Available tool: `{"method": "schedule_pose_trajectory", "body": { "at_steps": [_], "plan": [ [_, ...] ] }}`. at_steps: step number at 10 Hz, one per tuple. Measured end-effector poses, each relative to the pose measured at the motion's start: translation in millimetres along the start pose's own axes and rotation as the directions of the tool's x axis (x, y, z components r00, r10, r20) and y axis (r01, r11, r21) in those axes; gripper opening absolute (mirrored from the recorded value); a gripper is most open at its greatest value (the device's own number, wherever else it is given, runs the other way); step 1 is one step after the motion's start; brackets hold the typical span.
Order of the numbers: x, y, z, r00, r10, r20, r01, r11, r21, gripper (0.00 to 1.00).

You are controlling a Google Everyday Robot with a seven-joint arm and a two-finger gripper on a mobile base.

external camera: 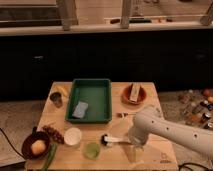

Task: Place brush in tray

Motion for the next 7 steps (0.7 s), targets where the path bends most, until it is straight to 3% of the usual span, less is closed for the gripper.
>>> {"method": "schedule_pose_trajectory", "body": {
  "at_steps": [7],
  "plan": [
    [-4,-18,13,1.0,0.019,0.01,-0.02,0.999,0.028,0.78]
  ]
}}
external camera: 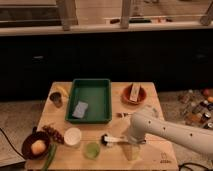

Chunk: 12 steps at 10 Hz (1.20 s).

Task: Place brush in tray

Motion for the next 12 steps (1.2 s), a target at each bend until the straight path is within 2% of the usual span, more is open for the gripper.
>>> {"method": "schedule_pose_trajectory", "body": {
  "at_steps": [2,4,5,8,10,12],
  "plan": [
    [4,-1,6,1.0,0.013,0.001,-0.013,1.0,0.0,0.57],
    [5,-2,8,1.0,0.018,0.005,-0.018,1.0,0.005,0.41],
    [5,-2,8,1.0,0.017,0.001,-0.017,1.0,0.002,0.28],
    [6,1,8,1.0,0.017,-0.001,-0.017,1.0,-0.007,0.02],
    [6,1,2,1.0,0.01,-0.004,-0.01,1.0,0.001,0.0],
    [2,-2,-18,1.0,-0.003,-0.005,0.003,1.0,0.026,0.0]
  ]
}}
